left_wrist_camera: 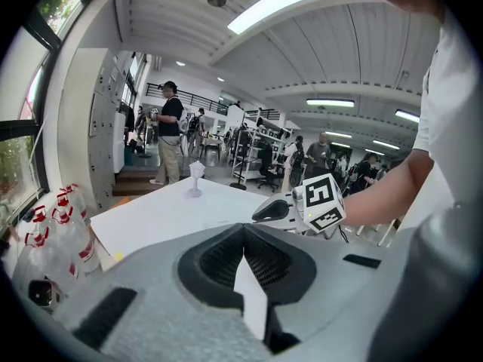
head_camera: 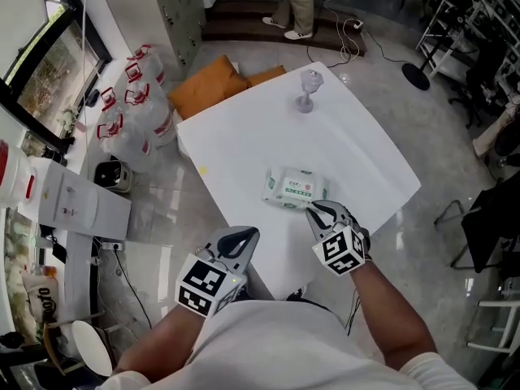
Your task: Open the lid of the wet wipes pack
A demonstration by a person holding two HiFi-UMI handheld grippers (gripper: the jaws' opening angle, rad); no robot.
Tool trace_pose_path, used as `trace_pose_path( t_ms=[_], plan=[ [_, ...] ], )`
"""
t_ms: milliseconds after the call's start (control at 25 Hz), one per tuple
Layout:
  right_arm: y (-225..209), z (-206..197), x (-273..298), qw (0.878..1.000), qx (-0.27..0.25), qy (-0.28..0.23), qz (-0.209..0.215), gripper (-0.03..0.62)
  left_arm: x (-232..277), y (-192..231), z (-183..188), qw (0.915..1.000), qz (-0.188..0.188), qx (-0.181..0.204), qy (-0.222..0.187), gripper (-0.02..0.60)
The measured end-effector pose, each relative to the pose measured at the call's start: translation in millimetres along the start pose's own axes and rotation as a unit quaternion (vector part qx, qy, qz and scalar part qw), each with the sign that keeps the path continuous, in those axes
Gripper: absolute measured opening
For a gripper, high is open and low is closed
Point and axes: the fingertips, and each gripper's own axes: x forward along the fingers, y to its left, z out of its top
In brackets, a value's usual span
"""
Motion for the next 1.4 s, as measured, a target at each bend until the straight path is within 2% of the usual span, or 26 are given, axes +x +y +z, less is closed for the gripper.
trace_pose_path(
  t_ms=[360, 760, 1080, 1400],
  plan=[
    [3, -21, 58, 0.994, -0.073, 0.054, 0.052, 0.069, -6, 15, -9, 0.9994, 0.032, -0.015, 0.006, 0.009],
    [10, -33, 89, 0.985, -0.133, 0.077, 0.083, 0.099, -7, 23, -23, 0.9979, 0.05, -0.038, 0.016, 0.009],
    [11, -43, 101, 0.979, -0.153, 0.094, 0.099, 0.134, -8, 26, -26, 0.9974, 0.056, -0.042, 0.019, 0.009],
    [6, -47, 112, 0.977, -0.131, 0.105, 0.129, 0.163, -8, 30, -30, 0.997, 0.056, -0.048, 0.026, 0.009]
  ],
)
